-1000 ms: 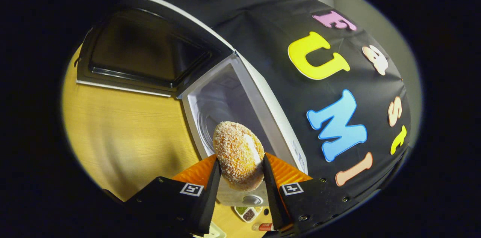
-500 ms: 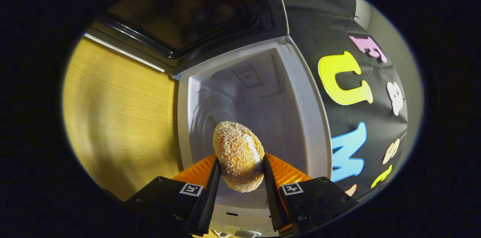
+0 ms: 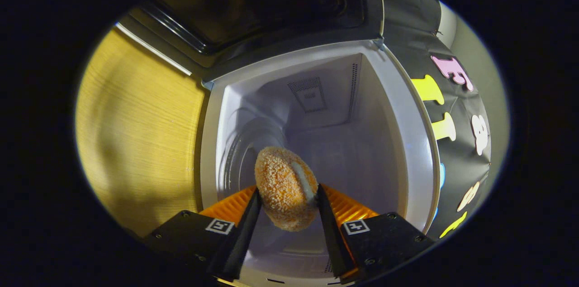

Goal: Open the microwave oven with the left hand, put the food in, and close the microwave oven.

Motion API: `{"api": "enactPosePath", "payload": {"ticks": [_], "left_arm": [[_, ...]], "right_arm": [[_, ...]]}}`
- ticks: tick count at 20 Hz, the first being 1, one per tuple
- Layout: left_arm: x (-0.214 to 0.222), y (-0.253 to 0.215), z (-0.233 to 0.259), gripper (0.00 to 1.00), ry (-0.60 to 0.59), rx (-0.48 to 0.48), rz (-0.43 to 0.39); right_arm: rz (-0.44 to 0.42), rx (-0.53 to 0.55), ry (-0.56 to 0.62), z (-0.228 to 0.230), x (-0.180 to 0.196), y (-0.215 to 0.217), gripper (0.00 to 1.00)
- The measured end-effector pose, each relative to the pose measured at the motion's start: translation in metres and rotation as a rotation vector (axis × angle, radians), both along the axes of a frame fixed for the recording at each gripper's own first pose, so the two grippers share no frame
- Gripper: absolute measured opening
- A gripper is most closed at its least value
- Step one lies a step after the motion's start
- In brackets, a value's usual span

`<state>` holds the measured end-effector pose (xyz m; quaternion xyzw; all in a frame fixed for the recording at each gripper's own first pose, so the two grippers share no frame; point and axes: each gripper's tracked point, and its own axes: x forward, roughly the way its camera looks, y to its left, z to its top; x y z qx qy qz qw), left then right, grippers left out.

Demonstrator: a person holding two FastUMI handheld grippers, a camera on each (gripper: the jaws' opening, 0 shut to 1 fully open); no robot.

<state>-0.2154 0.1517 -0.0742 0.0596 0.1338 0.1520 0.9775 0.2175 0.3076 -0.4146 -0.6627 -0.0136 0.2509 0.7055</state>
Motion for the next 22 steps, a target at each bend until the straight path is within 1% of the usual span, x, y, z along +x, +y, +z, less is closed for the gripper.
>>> {"api": "enactPosePath", "payload": {"ticks": [1,2,3,4,5,6,8,9,10,13,14,15,16,18,22], "left_arm": [[-0.001,0.0,0.0,0.99,0.001,-0.003,0.0],[0.0,-0.001,-0.004,1.0,0.005,-0.007,-0.001],[0.002,-0.001,-0.005,0.98,0.008,-0.013,-0.005],[0.002,-0.002,-0.009,1.0,0.012,-0.02,-0.012],[0.003,-0.003,-0.011,1.0,0.016,-0.022,-0.021],[0.006,-0.004,-0.011,0.97,0.017,-0.02,-0.033],[0.015,-0.008,-0.007,0.97,0.006,-0.013,-0.063],[0.019,-0.01,-0.006,0.97,-0.002,-0.013,-0.08],[0.023,-0.013,-0.006,0.99,-0.01,-0.016,-0.098],[0.034,-0.021,-0.013,0.99,-0.022,-0.037,-0.155],[0.04,-0.025,-0.017,0.97,-0.023,-0.045,-0.177],[0.044,-0.029,-0.02,0.97,-0.024,-0.054,-0.202],[0.048,-0.035,-0.023,0.99,-0.025,-0.063,-0.228],[0.055,-0.045,-0.028,1.0,-0.033,-0.077,-0.276],[0.066,-0.056,-0.036,1.0,-0.041,-0.112,-0.344]], "right_arm": [[-0.008,0.005,0.009,-0.002,-0.001,-0.002,0.74],[-0.014,0.019,0.015,-0.005,0.001,-0.003,0.87],[-0.021,0.037,0.023,-0.003,-0.001,-0.005,0.92],[-0.028,0.053,0.037,0.001,-0.004,-0.008,0.94],[-0.034,0.066,0.059,0.002,-0.008,-0.011,0.94],[-0.039,0.082,0.082,0.003,-0.015,-0.014,0.94],[-0.056,0.12,0.118,0.011,-0.03,-0.024,0.95],[-0.067,0.147,0.136,0.017,-0.04,-0.029,0.95],[-0.079,0.175,0.159,0.021,-0.049,-0.035,0.95],[-0.129,0.274,0.215,0.039,-0.08,-0.056,0.95],[-0.15,0.298,0.234,0.044,-0.091,-0.065,0.94],[-0.165,0.317,0.241,0.05,-0.1,-0.073,0.94],[-0.182,0.337,0.243,0.058,-0.108,-0.082,0.94],[-0.221,0.397,0.248,0.074,-0.117,-0.098,0.94],[-0.336,0.545,0.229,0.1,-0.137,-0.126,0.95]]}}
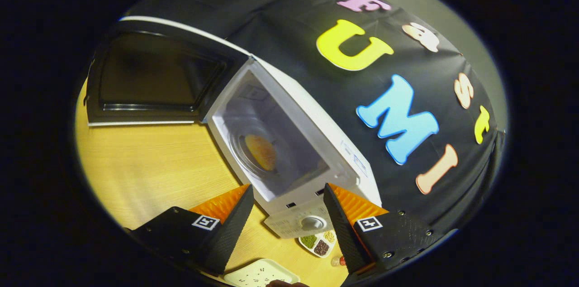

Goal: Open the microwave oven with the left hand, put the food in, and close the microwave oven.

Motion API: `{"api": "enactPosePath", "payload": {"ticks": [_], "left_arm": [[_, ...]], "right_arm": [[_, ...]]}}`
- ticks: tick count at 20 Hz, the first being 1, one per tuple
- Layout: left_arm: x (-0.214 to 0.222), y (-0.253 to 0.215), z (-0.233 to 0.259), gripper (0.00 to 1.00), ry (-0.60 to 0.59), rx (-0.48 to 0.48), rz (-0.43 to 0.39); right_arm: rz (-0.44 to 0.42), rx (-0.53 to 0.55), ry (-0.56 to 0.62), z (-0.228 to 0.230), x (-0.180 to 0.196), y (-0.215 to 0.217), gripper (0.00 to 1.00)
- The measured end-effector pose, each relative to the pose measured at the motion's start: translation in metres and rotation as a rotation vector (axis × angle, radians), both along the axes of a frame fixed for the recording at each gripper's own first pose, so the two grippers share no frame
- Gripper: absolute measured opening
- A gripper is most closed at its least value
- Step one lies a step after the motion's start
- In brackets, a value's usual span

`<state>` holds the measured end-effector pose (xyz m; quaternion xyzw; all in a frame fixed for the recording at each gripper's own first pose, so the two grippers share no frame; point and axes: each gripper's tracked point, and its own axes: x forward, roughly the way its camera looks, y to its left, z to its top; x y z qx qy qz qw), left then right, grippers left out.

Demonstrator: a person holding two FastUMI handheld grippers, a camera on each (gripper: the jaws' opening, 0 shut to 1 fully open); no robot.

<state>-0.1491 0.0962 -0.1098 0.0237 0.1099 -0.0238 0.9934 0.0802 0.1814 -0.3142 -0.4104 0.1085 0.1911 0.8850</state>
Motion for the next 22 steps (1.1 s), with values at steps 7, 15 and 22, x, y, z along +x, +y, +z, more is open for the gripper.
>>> {"api": "enactPosePath", "payload": {"ticks": [7,15,22], "left_arm": [[0.006,-0.005,0.0,0.97,-0.022,-0.008,-0.083],[0.012,-0.008,0.011,0.97,-0.075,-0.015,-0.117],[0.02,0.001,0.01,1.0,-0.083,-0.039,-0.111]], "right_arm": [[-0.143,0.156,-0.024,0.04,-0.034,-0.029,0.95],[-0.201,0.506,-0.074,0.133,-0.088,-0.032,0.94],[-0.195,0.642,-0.213,0.211,-0.134,-0.036,0.94]]}}
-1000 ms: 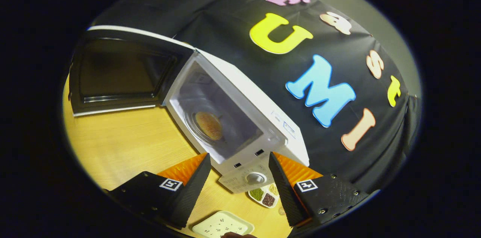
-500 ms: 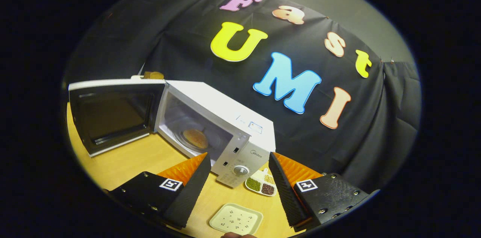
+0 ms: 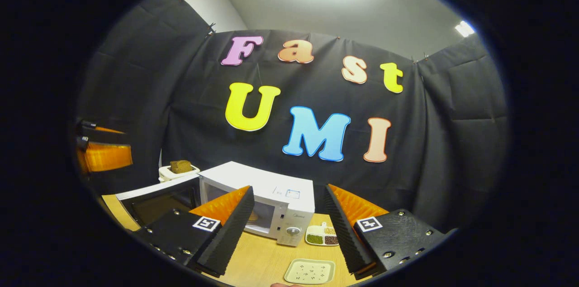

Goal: Open the microwave oven with the left hand, put the food in, and close the microwave oven.

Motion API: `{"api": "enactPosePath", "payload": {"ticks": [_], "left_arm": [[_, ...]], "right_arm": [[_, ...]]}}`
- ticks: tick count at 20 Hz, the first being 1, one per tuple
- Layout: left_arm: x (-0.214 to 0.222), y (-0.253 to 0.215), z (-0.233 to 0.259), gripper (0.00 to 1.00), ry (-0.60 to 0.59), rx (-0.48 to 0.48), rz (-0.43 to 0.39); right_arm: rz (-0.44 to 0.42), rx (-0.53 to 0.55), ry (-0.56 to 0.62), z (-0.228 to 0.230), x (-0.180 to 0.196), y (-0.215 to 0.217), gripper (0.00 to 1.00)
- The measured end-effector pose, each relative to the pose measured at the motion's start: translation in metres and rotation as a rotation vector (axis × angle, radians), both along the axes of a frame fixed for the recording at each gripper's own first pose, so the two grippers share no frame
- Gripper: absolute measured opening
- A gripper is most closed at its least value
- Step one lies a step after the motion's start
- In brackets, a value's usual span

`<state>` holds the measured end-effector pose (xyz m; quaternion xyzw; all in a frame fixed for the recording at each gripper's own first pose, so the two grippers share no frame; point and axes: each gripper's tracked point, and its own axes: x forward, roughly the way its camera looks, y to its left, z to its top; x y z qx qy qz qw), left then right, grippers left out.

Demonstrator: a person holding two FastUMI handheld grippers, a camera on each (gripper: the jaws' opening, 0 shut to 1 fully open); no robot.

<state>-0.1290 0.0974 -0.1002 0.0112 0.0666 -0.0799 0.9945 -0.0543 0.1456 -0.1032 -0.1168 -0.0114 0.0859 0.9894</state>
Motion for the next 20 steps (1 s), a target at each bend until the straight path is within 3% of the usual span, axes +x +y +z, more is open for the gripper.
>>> {"api": "enactPosePath", "payload": {"ticks": [6,8,11,17,20], "left_arm": [[0.003,0.014,0.008,0.96,-0.031,0.049,0.019],[0.003,0.01,0.006,1.0,-0.021,0.032,0.002],[0.003,0.017,-0.004,0.92,0.007,0.024,-0.002],[-0.015,0.063,-0.031,0.08,0.076,0.075,0.079],[-0.025,0.101,-0.05,0.08,0.13,0.078,0.141]], "right_arm": [[0.002,0.093,-0.01,0.023,-0.024,0.009,0.94],[0.004,0.123,0.007,0.022,-0.026,0.011,0.94],[-0.006,0.133,0.031,0.017,-0.021,0.008,0.94],[-0.038,0.162,0.057,0.015,-0.009,-0.001,0.94],[-0.042,0.175,0.051,0.019,-0.003,0.0,0.94]]}}
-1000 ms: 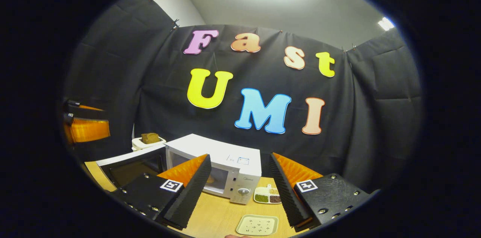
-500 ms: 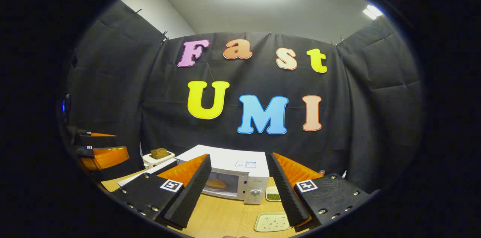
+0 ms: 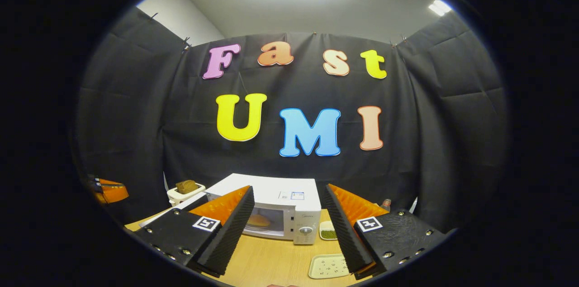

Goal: Open the microwave oven with the left hand, put the food in, and close the microwave oven.

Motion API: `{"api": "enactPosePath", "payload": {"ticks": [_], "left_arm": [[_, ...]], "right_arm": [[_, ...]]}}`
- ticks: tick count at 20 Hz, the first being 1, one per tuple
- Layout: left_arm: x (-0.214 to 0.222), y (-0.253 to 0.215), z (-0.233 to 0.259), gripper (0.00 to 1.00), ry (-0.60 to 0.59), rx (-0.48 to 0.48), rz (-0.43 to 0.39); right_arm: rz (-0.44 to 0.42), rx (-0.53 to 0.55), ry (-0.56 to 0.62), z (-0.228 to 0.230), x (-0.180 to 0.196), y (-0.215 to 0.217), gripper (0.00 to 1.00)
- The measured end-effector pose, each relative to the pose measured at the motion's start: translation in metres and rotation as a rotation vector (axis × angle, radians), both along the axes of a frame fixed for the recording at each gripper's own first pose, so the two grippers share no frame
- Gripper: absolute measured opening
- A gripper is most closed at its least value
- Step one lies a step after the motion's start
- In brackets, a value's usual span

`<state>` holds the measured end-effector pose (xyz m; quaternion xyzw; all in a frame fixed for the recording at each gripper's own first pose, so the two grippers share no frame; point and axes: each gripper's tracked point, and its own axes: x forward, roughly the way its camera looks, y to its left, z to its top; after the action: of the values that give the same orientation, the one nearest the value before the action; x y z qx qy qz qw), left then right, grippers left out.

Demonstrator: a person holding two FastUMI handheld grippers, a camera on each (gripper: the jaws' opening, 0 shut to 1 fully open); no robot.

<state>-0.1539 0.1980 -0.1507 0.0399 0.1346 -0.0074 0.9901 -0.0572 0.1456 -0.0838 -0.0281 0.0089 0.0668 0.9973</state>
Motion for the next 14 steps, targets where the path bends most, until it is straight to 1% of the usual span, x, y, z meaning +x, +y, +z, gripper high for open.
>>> {"api": "enactPosePath", "payload": {"ticks": [3,7,10,12,14], "left_arm": [[-0.015,0.029,-0.021,0.07,0.04,0.009,0.058],[-0.031,0.053,-0.061,0.05,0.116,0.018,0.102],[-0.036,0.058,-0.087,0.07,0.151,-0.007,0.113],[-0.037,0.059,-0.105,0.05,0.189,-0.002,0.115],[-0.041,0.056,-0.119,0.07,0.219,0.002,0.106]], "right_arm": [[0.003,-0.01,-0.002,0.002,0.004,0.001,0.94],[-0.005,-0.018,-0.008,0.005,0.001,0.003,0.94],[-0.011,-0.035,-0.002,0.003,-0.001,0.001,0.94],[-0.019,-0.047,0.005,0.002,-0.003,0.0,0.94],[-0.028,-0.048,-0.006,0.008,-0.006,-0.003,0.94]]}}
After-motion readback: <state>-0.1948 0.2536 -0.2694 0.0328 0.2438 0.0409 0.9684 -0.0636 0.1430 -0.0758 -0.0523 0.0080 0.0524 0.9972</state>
